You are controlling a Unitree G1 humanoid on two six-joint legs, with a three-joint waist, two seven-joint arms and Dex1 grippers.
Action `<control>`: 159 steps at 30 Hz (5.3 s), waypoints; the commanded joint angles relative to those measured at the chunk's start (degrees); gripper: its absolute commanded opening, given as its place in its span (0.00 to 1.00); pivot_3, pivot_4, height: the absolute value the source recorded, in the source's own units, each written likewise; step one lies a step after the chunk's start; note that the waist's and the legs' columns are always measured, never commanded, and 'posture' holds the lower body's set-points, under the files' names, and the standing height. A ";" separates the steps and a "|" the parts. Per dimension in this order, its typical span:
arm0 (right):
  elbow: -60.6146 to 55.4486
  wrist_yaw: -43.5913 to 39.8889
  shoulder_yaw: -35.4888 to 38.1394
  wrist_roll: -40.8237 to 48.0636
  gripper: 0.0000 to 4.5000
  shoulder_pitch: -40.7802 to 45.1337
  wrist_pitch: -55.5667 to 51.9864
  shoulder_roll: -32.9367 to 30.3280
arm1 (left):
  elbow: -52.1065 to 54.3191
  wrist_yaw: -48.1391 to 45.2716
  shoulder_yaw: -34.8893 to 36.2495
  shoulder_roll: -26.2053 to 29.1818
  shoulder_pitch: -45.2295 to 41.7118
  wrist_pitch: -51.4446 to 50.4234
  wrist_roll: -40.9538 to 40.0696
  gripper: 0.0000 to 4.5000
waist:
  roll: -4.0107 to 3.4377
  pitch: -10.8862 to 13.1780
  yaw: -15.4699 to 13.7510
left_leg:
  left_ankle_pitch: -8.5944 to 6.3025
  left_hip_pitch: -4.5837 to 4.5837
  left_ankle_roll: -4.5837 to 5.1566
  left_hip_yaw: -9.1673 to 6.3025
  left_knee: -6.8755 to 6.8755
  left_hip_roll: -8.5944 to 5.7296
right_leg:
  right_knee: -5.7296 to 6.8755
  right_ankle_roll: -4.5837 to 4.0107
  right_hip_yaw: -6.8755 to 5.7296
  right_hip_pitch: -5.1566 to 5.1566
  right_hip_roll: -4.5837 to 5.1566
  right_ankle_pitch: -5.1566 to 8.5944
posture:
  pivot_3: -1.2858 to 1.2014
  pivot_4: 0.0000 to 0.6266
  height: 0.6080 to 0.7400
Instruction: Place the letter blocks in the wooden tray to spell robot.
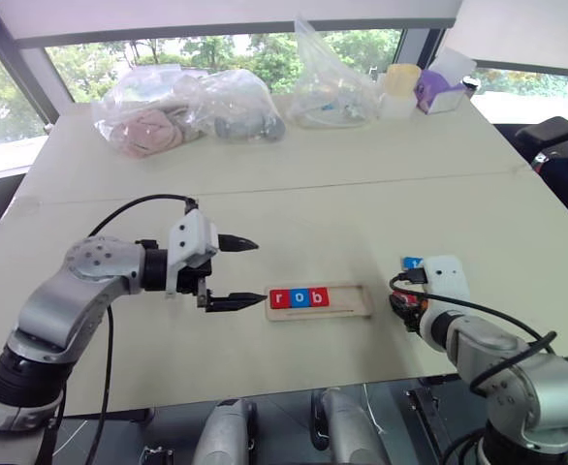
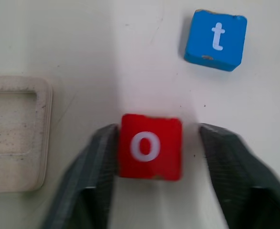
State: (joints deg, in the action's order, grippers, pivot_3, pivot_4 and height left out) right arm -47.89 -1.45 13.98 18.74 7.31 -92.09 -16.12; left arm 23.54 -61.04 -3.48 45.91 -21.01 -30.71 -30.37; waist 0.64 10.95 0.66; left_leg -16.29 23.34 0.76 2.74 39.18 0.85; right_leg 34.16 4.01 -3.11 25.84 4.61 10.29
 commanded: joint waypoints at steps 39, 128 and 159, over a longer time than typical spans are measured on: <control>49.43 -71.35 -20.84 -7.74 0.99 8.72 74.80 -43.27 | 2.35 2.12 1.32 -1.37 -0.29 -0.21 1.06 1.00 | 0.18 0.07 -0.93 | 0.01 -0.08 0.00 0.08 0.10 -0.09 | 0.07 -0.12 0.10 -0.11 -0.02 -0.04 | 0.52 0.24 1.00; 41.86 -72.47 -32.17 -14.79 0.99 23.07 71.04 -31.32 | 6.66 5.51 2.90 -0.20 2.86 -2.31 -0.65 1.00 | 0.17 0.06 -1.36 | 0.03 -0.36 -0.03 0.09 0.13 -0.12 | 0.12 -0.14 0.06 -0.40 -0.02 -0.05 | 0.52 0.24 1.00; 44.56 -68.14 -30.37 -15.65 0.99 22.05 70.14 -30.72 | 6.58 5.64 2.32 -0.38 2.41 -2.44 -0.72 1.00 | 0.17 0.06 -1.35 | 0.03 -0.45 -0.03 0.10 0.12 -0.12 | 0.14 -0.15 0.07 -0.44 -0.03 -0.06 | 0.52 0.24 1.00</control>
State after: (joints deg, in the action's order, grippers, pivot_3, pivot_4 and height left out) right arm -3.37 -70.02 -16.75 3.44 28.59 -23.23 -47.05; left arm 28.38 -55.38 -1.47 45.44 -18.13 -33.43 -30.64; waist 0.81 11.02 -0.69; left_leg -16.26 22.90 0.73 2.84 39.30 0.72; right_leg 34.30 3.86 -3.04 25.40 4.58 10.23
